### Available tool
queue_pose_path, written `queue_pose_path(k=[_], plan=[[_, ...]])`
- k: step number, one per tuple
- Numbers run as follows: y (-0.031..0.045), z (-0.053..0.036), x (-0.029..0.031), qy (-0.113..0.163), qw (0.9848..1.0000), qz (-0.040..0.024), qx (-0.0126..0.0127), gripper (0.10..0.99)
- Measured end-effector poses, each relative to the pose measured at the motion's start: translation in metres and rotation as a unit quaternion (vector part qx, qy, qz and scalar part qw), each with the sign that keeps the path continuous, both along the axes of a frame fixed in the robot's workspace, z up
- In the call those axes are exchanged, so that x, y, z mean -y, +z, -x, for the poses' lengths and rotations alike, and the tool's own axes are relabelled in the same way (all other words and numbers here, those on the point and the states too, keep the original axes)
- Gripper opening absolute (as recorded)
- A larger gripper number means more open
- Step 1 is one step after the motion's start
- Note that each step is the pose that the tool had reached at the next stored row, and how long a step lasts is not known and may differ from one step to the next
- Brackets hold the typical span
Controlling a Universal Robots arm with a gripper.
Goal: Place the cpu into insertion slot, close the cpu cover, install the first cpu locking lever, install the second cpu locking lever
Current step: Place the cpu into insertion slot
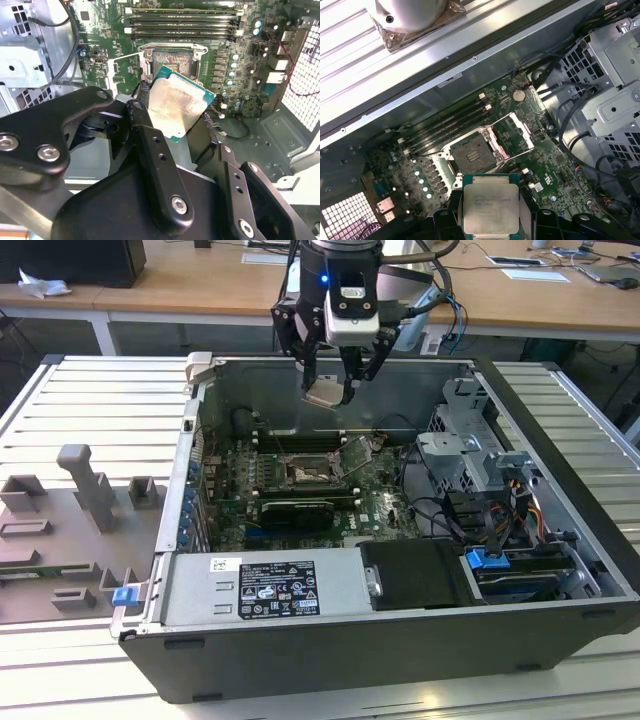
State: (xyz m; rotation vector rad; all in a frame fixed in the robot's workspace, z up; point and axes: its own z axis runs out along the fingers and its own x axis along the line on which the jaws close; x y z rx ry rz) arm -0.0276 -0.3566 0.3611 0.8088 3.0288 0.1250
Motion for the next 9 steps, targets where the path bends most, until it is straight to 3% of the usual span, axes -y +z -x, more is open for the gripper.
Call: queue_pose_path(k=[4,9], plan=[[-0.0003,0.0,0.0,-0.033,0.9994,0.0,0.0,0.541],[-0.0005,0.0,0.0,-0.055,0.9985,0.0,0.0,0.541]])
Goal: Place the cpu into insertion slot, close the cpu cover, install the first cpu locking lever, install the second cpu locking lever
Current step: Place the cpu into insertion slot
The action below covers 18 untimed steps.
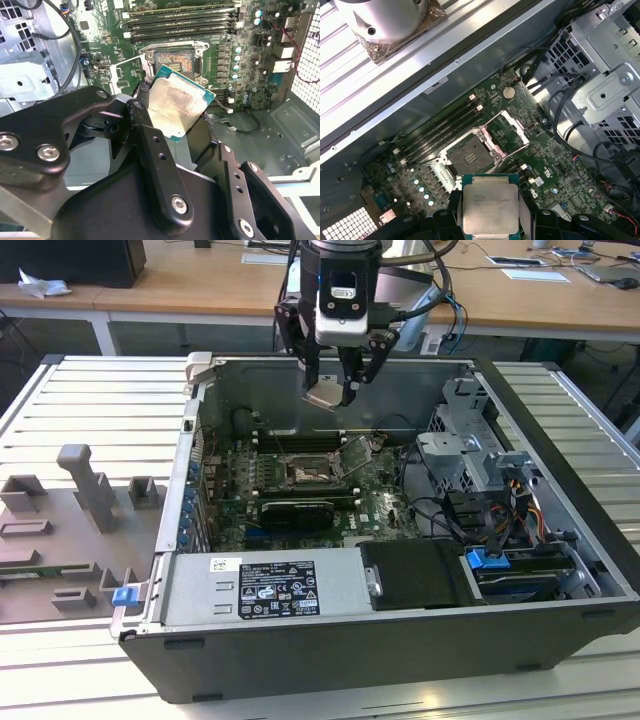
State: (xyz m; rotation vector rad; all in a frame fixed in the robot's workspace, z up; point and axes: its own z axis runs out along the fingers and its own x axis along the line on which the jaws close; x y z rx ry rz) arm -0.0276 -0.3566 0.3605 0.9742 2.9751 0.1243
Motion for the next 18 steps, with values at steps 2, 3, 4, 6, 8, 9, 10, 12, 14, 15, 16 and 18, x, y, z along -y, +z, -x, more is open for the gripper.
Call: queue_pose_path(k=[2,3,4,6,8,9,10,12,14,15,16,18], plan=[[-0.0003,0.0,0.0,-0.006,1.0,0.0,0.0,0.541],[-0.0003,0.0,0.0,-0.008,1.0,0.0001,0.0,0.541],[-0.0005,0.0,0.0,-0.01,1.0,0.0,0.0,0.541],[-0.0009,0.0,0.0,-0.016,0.9999,0.0,0.0,0.541],[-0.0014,0.0002,0.0,-0.023,0.9997,0.0001,0.0,0.541],[-0.0017,0.0002,-0.0001,-0.026,0.9997,0.0,0.0,0.541],[-0.002,0.0003,0.0,-0.03,0.9996,0.0,0.0,0.541],[-0.0025,0.0003,0.0,-0.037,0.9993,0.0001,-0.0001,0.541],[-0.0031,0.0003,0.0,-0.045,0.999,0.0001,-0.0001,0.541],[-0.0032,0.0004,-0.0002,-0.047,0.9989,0.0004,0.0,0.541],[-0.0033,0.0003,-0.0005,-0.052,0.9986,0.0008,0.0,0.541],[-0.0036,0.0003,-0.0006,-0.063,0.998,0.0009,-0.0001,0.541]])
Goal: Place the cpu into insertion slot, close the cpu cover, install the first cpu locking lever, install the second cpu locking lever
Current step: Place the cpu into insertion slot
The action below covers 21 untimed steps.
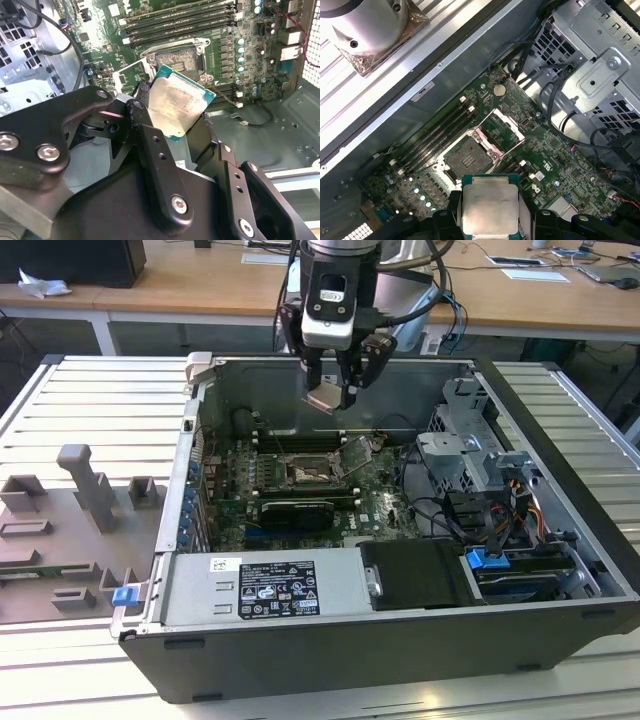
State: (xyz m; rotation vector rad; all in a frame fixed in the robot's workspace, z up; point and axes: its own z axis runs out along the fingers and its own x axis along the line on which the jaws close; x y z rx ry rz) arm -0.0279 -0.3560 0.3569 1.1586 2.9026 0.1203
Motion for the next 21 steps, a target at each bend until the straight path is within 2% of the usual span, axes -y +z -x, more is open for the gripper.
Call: queue_pose_path(k=[4,8,17,21], plan=[[-0.0007,0.0,-0.0001,-0.015,0.9999,0.0,-0.0003,0.541],[-0.0018,0.0001,-0.0001,-0.026,0.9997,0.0001,-0.0026,0.541],[-0.0039,0.0003,-0.0001,-0.044,0.999,0.0,-0.0031,0.541],[-0.0049,0.0003,-0.0001,-0.05,0.9988,0.0001,-0.0047,0.541]])
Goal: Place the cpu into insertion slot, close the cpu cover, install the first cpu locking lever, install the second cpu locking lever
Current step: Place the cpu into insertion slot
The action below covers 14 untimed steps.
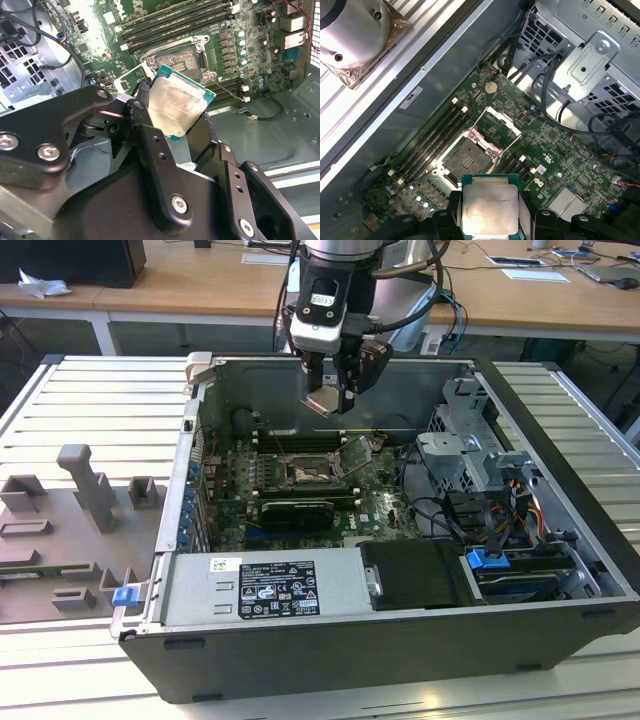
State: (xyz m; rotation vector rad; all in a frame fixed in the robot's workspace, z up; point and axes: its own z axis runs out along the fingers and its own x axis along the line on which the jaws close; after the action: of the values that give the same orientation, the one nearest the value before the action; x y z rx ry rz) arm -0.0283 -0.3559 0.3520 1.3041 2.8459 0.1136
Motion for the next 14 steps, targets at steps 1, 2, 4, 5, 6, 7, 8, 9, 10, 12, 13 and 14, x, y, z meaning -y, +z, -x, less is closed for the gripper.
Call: queue_pose_path(k=[1,2,4,5,6,7,8,9,10,12,13,14], plan=[[-0.0003,0.0,0.0,-0.003,1.0,0.0,-0.0008,0.541],[-0.0008,0.0,-0.0001,-0.007,1.0,0.0,-0.0014,0.541],[-0.0012,0.0001,0.0,-0.013,0.9999,0.0001,-0.0015,0.541],[-0.0015,0.0001,-0.0001,-0.016,0.9999,0.0,-0.0015,0.541],[-0.0017,0.0003,-0.0001,-0.019,0.9998,0.0,-0.0015,0.541],[-0.0019,0.0004,-0.0001,-0.022,0.9998,0.0,-0.0015,0.541],[-0.0021,0.0004,-0.0001,-0.024,0.9997,0.0,-0.0015,0.541],[-0.0022,0.0005,-0.0001,-0.027,0.9996,0.0,-0.0015,0.541],[-0.0023,0.0006,-0.0001,-0.029,0.9996,0.0,-0.0015,0.541],[-0.0025,0.0006,-0.0001,-0.033,0.9994,0.0,-0.0015,0.541],[-0.0026,0.0007,-0.0001,-0.035,0.9994,0.0,-0.0015,0.541],[-0.0028,0.0007,-0.0001,-0.038,0.9993,-0.0001,-0.0015,0.541]])
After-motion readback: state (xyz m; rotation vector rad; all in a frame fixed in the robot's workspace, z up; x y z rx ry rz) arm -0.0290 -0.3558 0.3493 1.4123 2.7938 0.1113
